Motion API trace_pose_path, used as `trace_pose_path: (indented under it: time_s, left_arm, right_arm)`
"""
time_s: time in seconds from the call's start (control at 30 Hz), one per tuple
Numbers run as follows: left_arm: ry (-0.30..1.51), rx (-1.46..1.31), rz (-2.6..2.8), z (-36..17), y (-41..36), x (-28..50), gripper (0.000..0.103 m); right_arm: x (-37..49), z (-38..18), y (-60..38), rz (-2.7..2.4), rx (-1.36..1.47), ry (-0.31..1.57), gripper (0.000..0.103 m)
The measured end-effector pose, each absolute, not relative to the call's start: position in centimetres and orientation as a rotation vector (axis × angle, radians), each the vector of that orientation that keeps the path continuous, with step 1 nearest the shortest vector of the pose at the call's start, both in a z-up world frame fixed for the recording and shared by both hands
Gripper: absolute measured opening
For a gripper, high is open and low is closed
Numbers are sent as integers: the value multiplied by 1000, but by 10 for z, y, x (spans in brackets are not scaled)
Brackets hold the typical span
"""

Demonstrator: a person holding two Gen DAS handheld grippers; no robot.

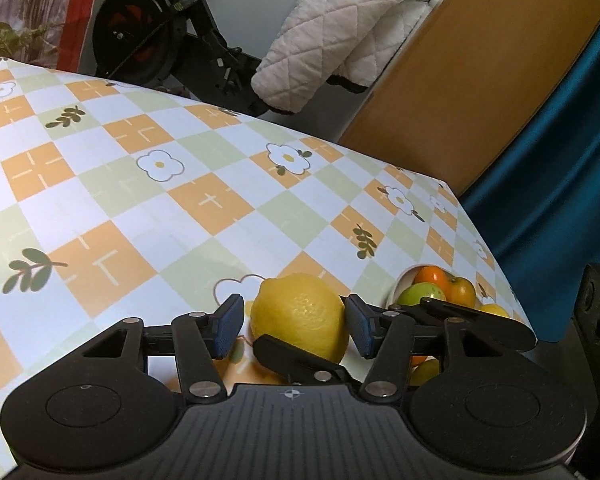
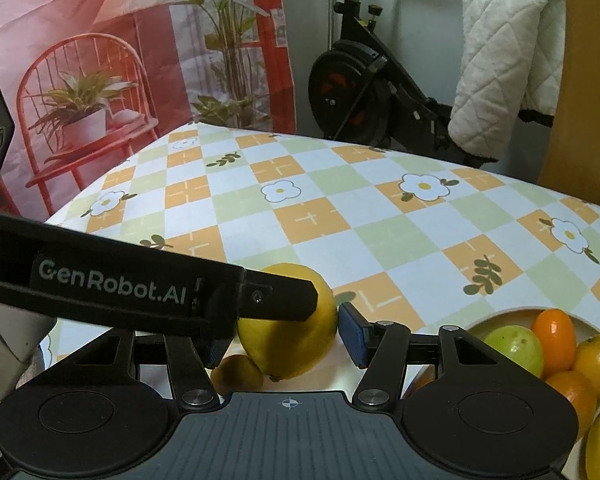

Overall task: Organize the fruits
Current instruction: 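Close the left gripper around the second lemon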

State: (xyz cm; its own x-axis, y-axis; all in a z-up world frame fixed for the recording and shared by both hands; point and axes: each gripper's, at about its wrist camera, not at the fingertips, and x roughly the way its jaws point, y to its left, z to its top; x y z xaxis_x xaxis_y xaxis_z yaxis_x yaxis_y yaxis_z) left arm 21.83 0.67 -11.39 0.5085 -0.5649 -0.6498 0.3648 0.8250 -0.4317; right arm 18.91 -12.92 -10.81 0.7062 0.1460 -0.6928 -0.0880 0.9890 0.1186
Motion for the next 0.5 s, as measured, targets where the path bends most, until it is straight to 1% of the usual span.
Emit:
trace_pose_path:
  time_s: [0.5]
  left_arm:
    - [876,-212,-600,-118,-5,208,58]
  right_arm:
    - [180,-109,-137,118,125,786,51]
